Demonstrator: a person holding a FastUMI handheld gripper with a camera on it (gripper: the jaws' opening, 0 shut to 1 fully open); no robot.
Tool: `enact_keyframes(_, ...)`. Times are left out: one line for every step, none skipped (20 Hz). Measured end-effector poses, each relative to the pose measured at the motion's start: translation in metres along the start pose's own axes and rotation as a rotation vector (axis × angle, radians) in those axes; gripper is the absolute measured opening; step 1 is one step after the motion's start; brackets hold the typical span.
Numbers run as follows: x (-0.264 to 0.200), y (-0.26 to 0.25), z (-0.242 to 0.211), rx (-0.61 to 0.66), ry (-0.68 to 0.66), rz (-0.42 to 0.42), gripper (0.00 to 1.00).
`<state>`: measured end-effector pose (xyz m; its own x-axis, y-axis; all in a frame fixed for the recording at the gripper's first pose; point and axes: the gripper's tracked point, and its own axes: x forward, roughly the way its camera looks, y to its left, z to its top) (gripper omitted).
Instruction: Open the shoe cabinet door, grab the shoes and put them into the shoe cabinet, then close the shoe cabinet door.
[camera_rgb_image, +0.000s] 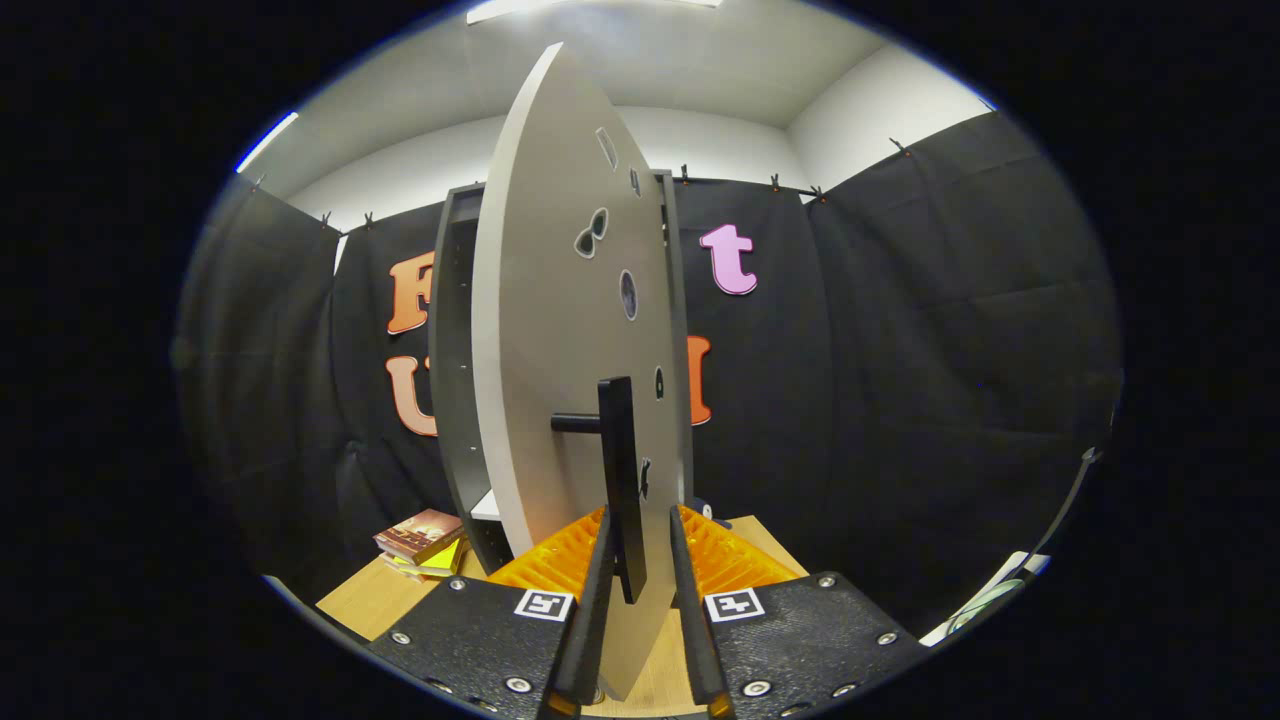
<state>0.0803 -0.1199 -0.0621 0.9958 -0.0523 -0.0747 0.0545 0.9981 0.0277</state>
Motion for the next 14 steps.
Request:
enact_keyframes(0.0,-0.007,0.0,0.007,-0.002,-0.013,0.35)
enact_keyframes(-0.001,-0.016,0.0,0.012,-0.002,-0.027,0.35)
enact_keyframes(0.0,-0.024,0.0,0.013,-0.003,-0.043,0.36)
enact_keyframes(0.0,-0.032,0.0,0.012,-0.004,-0.055,0.36)
enact_keyframes(0.0,-0.038,-0.002,0.008,-0.003,-0.064,0.36)
enact_keyframes(0.0,-0.046,-0.003,0.002,-0.005,-0.077,0.37)
enact_keyframes(0.001,-0.056,-0.005,-0.003,-0.004,-0.096,0.37)
enact_keyframes(0.002,-0.065,-0.003,0.004,-0.011,-0.109,0.34)
enact_keyframes(0.002,-0.071,-0.003,0.009,-0.011,-0.118,0.34)
enact_keyframes(0.001,-0.078,-0.004,0.014,-0.008,-0.127,0.34)
enact_keyframes(0.0,-0.085,-0.006,0.018,-0.003,-0.138,0.34)
enact_keyframes(-0.002,-0.092,-0.007,0.019,0.0,-0.152,0.34)
enact_keyframes(-0.004,-0.098,-0.006,0.02,0.001,-0.167,0.34)
enact_keyframes(-0.007,-0.104,-0.006,0.019,0.002,-0.182,0.34)
